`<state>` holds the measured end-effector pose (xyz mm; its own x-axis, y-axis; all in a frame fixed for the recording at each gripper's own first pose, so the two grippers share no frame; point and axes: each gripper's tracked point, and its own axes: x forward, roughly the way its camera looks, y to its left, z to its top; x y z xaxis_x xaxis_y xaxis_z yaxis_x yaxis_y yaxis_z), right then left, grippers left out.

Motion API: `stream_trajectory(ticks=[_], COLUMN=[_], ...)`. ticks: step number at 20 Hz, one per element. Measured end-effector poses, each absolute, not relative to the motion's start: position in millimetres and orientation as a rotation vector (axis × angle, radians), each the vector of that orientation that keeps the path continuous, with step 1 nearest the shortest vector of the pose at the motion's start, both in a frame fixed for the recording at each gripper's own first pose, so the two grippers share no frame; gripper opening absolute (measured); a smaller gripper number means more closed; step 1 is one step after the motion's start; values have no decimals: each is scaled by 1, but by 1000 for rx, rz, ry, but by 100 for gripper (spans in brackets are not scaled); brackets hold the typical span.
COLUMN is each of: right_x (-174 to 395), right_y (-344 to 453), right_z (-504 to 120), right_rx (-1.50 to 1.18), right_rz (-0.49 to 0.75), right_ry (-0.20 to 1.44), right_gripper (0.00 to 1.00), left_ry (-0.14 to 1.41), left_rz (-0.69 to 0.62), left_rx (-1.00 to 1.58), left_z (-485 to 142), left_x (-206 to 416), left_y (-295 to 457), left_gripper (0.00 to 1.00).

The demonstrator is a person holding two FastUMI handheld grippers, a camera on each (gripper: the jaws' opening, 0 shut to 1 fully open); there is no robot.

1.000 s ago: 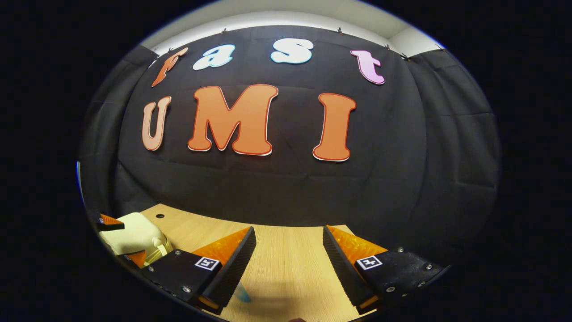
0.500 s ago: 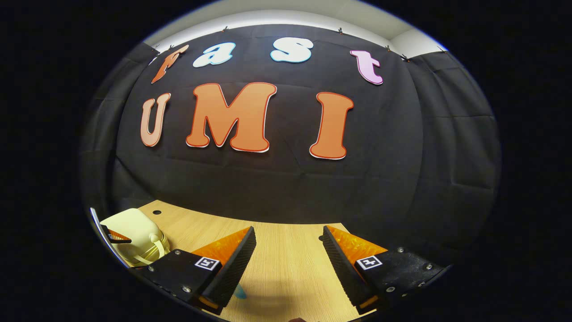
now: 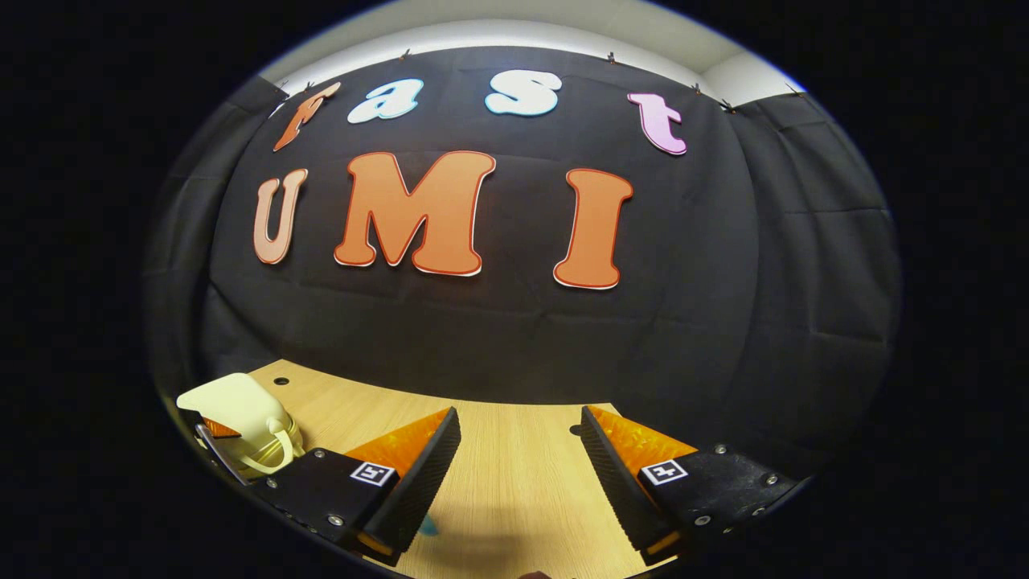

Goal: First open the suitcase, pack the skin care products into it, and then close the suitcase.

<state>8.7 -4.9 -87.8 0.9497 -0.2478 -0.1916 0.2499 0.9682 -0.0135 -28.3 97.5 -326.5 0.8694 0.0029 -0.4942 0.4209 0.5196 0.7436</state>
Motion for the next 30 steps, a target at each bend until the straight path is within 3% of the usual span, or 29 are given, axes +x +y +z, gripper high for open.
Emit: stream_trajectory(ticks=[5,6,7,8,9,11,20,30], right_x=[5,5,4,3,1,0,6,22], right_y=[-8,-8,-9,-9,-10,-11,3,37], right_z=[-85,-84,-83,-83,-82,-85,-81,-77], right_rx=[16,12,8,7,6,3,11,-9], right_rz=[-253,-253,-253,-252,-253,-254,-222,-180], right_ry=[185,184,184,183,182,187,181,177], right_gripper=[95,95,95,95,95,96,95,95], left_ry=[504,519,527,521,515,491,431,352], left_rz=[-257,-263,-269,-272,-260,-248,-173,20], left_rx=[1084,1095,1103,1107,1112,1093,768,357], left_z=[-338,-344,-346,-345,-337,-328,-239,-139], left_x=[-25,-22,-18,-20,-27,-21,-6,27], left_y=[94,93,91,88,85,89,120,231], left_gripper=[79,59,58,32,30,13,11,12])
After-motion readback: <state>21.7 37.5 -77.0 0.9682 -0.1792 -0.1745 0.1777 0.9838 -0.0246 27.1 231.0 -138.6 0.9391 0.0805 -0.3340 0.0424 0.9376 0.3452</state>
